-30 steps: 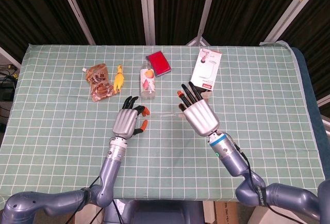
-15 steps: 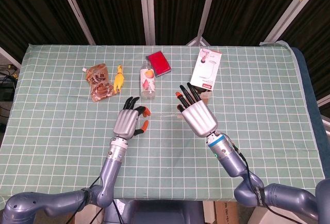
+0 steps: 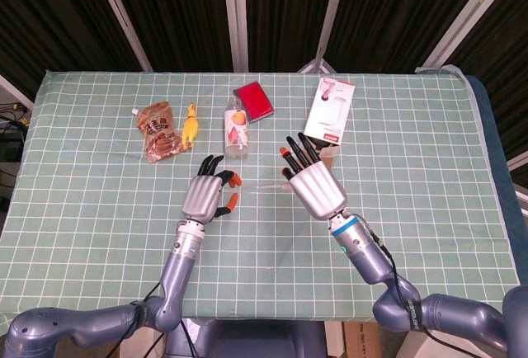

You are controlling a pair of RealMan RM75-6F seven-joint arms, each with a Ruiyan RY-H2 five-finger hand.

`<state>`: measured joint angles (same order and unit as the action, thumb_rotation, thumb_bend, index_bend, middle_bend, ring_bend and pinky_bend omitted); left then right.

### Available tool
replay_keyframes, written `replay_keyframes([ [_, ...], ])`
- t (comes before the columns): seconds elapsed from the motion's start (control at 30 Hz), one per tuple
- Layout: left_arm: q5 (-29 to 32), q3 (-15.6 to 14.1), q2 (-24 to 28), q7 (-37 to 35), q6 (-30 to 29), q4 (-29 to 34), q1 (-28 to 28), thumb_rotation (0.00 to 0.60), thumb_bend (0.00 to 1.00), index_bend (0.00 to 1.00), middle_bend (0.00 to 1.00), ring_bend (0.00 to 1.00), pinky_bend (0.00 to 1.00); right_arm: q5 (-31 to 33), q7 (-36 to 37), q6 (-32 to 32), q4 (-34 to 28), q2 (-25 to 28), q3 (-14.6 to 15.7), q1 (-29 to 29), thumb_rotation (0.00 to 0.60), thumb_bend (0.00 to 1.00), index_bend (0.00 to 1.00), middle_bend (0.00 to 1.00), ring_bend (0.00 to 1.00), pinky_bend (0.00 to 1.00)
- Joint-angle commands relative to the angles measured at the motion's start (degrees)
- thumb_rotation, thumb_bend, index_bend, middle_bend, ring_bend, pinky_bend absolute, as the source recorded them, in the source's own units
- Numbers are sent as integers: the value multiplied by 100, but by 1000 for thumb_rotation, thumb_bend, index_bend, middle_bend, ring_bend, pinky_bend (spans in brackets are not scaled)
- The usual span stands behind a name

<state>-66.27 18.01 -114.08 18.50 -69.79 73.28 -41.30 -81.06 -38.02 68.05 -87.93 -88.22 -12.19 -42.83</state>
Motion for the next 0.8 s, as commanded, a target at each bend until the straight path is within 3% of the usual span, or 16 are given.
replay_keyframes([
  [0.03, -1, 8, -8, -1, 3, -1, -2, 600, 707, 503, 501, 95, 0, 4, -3, -2, 1, -7, 1, -3, 600, 360, 583, 219, 22, 0],
  [0.8, -22, 17, -40, 14, 33, 12, 18, 600, 707, 503, 500, 95, 0, 90, -92, 36, 2, -89, -20, -14, 600, 361, 583, 219, 22, 0],
])
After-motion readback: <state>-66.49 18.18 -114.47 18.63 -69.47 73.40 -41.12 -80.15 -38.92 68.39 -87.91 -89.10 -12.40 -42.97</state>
